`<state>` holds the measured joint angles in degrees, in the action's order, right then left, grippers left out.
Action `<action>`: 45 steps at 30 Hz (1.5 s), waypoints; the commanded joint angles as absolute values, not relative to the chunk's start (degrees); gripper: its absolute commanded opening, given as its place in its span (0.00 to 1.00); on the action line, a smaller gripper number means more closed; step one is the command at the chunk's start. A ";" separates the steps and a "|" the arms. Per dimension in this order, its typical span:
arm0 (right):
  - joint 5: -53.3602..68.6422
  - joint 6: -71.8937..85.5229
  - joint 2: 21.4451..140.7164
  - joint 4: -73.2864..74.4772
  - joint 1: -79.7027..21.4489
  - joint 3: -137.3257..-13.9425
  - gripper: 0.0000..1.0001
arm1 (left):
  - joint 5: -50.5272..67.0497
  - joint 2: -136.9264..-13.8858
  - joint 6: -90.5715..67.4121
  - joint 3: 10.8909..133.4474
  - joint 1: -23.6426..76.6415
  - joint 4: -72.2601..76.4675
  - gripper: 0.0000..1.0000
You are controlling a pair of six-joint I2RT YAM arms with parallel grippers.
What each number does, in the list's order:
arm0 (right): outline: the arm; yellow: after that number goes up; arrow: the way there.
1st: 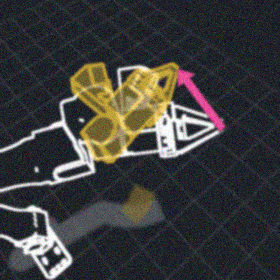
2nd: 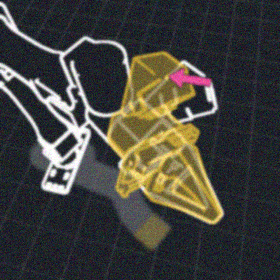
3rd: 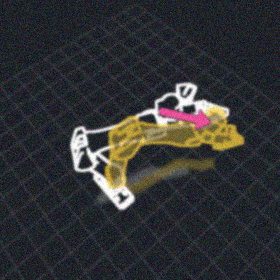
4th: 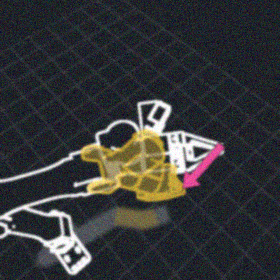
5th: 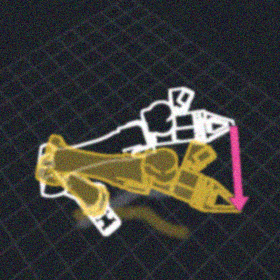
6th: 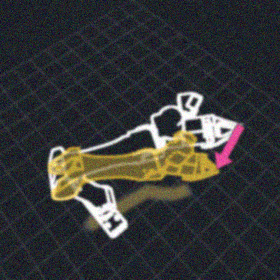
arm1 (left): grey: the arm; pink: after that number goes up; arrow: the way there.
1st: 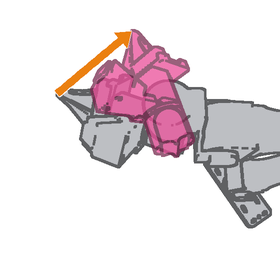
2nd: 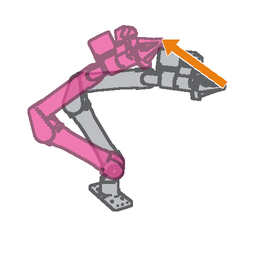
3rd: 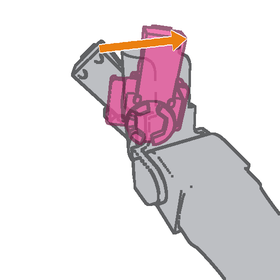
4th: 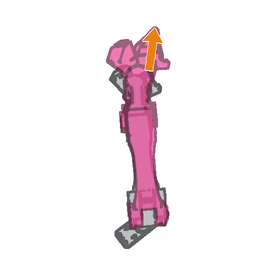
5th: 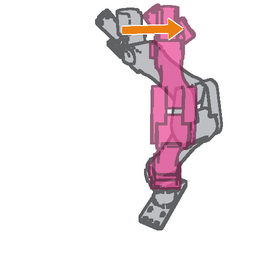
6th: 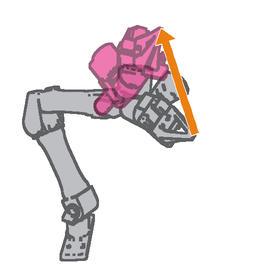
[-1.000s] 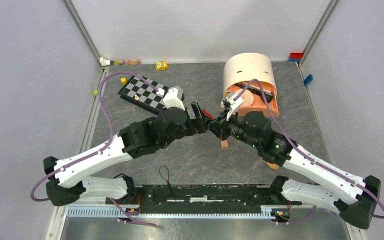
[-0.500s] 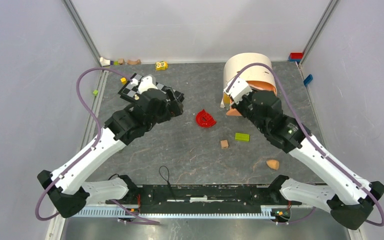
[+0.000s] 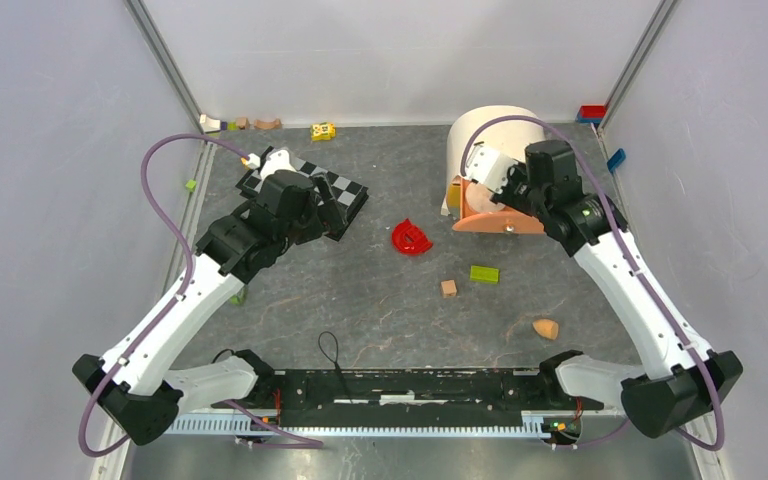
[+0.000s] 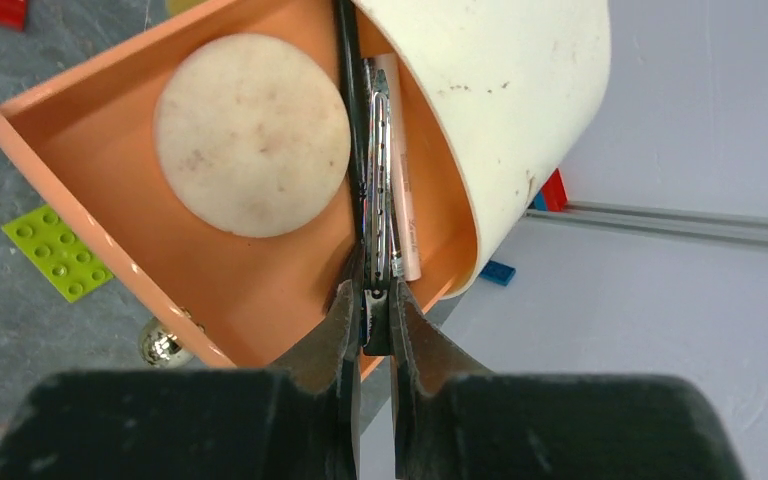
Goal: Organize the makeup
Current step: Place the makeup tool in the drawer.
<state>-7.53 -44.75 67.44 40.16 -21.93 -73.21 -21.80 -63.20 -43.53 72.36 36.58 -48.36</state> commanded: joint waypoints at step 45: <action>-1.97 -47.53 75.56 32.86 -13.78 -72.68 0.40 | -15.22 -64.46 -39.47 69.35 31.88 -47.02 1.00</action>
